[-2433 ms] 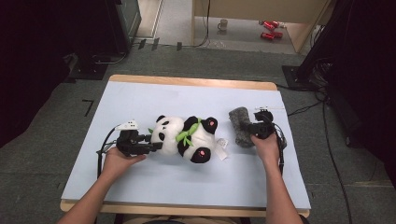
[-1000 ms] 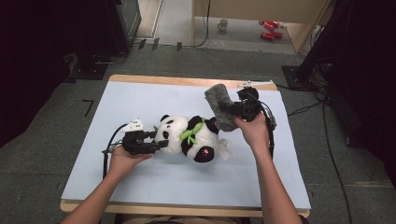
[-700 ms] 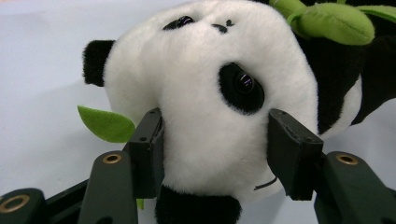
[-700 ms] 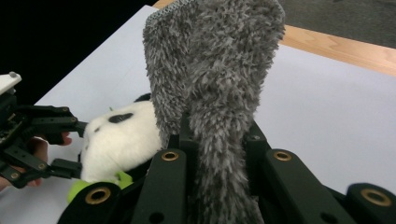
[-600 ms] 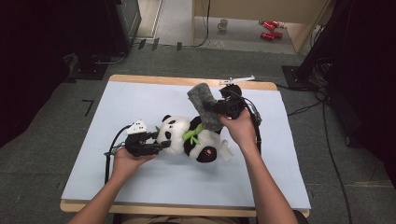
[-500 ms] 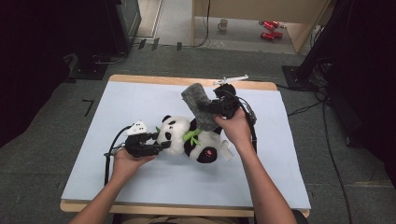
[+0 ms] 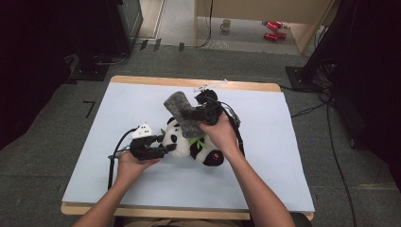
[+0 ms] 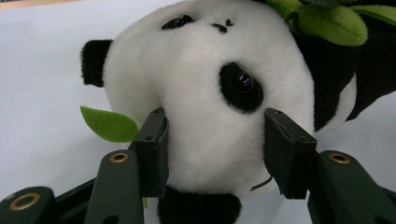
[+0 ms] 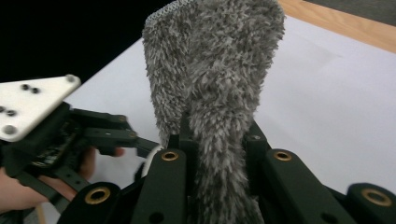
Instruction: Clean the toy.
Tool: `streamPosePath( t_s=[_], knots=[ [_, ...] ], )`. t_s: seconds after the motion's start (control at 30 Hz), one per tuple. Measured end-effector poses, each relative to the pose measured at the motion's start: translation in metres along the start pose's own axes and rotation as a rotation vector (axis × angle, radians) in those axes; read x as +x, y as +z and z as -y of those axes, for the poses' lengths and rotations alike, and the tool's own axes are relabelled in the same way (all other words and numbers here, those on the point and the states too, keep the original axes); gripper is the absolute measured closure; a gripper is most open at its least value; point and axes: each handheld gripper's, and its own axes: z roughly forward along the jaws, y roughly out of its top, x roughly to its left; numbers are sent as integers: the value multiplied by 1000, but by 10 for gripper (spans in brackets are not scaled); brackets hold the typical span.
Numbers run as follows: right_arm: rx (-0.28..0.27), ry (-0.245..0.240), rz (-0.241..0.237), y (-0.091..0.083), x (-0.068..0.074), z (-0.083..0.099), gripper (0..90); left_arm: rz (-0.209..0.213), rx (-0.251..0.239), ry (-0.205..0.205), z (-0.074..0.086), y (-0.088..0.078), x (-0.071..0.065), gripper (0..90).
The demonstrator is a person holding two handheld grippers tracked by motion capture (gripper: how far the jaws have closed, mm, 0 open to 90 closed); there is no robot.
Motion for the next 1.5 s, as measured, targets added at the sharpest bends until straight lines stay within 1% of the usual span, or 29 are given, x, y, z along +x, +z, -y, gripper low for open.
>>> streamPosePath(
  t_s=[0.07, 0.17, 0.23, 0.27, 0.33, 0.4, 0.47, 0.5, 0.53, 0.57, 0.6, 0.67, 0.73, 0.77, 0.83, 0.87, 0.9, 0.97, 1.0, 1.07, 1.13, 1.17, 1.2, 1.27, 1.33, 1.37, 1.4, 1.47, 1.5],
  knots=[
    [3, 2, -22, 5, 4, 1, 772, 2, -1, 2, 0, 1, 0, 475],
    [23, 23, -66, 16, 5, 4, 772, 4, 0, 9, -1, 1, -1, 477],
    [69, 26, -60, 28, 3, 9, 771, 1, 9, 16, -1, 3, -1, 478],
    [80, 22, -58, 31, 2, 11, 770, -3, 18, 17, 0, 4, -1, 479],
    [83, 28, -62, 36, -3, 15, 768, 1, 10, 17, 1, 4, 1, 479],
    [83, 14, -38, 35, -6, 16, 769, 4, 0, 9, 2, 5, 1, 479],
    [84, 21, -20, 35, -10, 16, 770, 1, 0, 13, 2, 5, 1, 480],
    [84, 21, -20, 35, -10, 16, 770, 1, 0, 13, 2, 5, 1, 480],
    [81, 26, -11, 34, -15, 17, 770, 2, 0, 9, 2, 5, 1, 480],
    [79, 25, 2, 34, -17, 17, 771, 2, 1, 6, 2, 5, 1, 481],
    [79, 14, 27, 33, -19, 17, 771, 1, 1, 3, 2, 5, 1, 481],
    [79, 28, 34, 32, -23, 18, 772, 0, 1, 4, 2, 5, 1, 482],
    [79, 26, 52, 31, -26, 19, 772, -1, 2, 3, 2, 5, 1, 482],
    [81, 21, 67, 31, -27, 19, 773, -1, 2, 2, 2, 5, 1, 482],
    [85, 5, 114, 30, -30, 19, 773, -1, 1, 0, 3, 5, 1, 483],
    [89, 15, 123, 30, -33, 19, 774, 0, 0, -1, 3, 5, 1, 483],
    [89, 28, 116, 29, -36, 20, 774, 0, -1, 1, 4, 5, 1, 483],
    [90, 33, 116, 29, -37, 20, 775, -1, -2, 2, 4, 4, 1, 483],
    [102, 16, 139, 28, -38, 19, 776, -2, -2, 2, 5, 4, 0, 483],
    [126, -2, 179, 28, -40, 18, 776, -3, -10, 3, 6, 4, 0, 483],
    [139, 0, 200, 26, -42, 16, 777, -3, -14, 4, 7, 3, 0, 484],
    [141, -6, 211, 26, -43, 16, 777, -2, -15, 4, 7, 3, 0, 484],
    [141, 0, 222, 24, -44, 15, 778, -2, -14, 6, 7, 3, 0, 484],
    [125, 2, 229, 20, -45, 14, 780, -2, -10, 12, 7, 3, 0, 484],
    [104, 22, 213, 14, -44, 12, 783, -2, -7, 16, 7, 3, 0, 483],
    [83, 32, 199, 10, -43, 11, 784, -3, -6, 17, 7, 3, 0, 483],
    [72, 29, 195, 7, -41, 10, 784, -4, -3, 19, 7, 3, 0, 483],
    [40, 17, 168, 1, -34, 7, 784, -8, -2, 19, 6, 3, 0, 483],
    [40, 17, 168, 1, -34, 7, 784, -8, -2, 19, 6, 3, 0, 483]
  ],
)
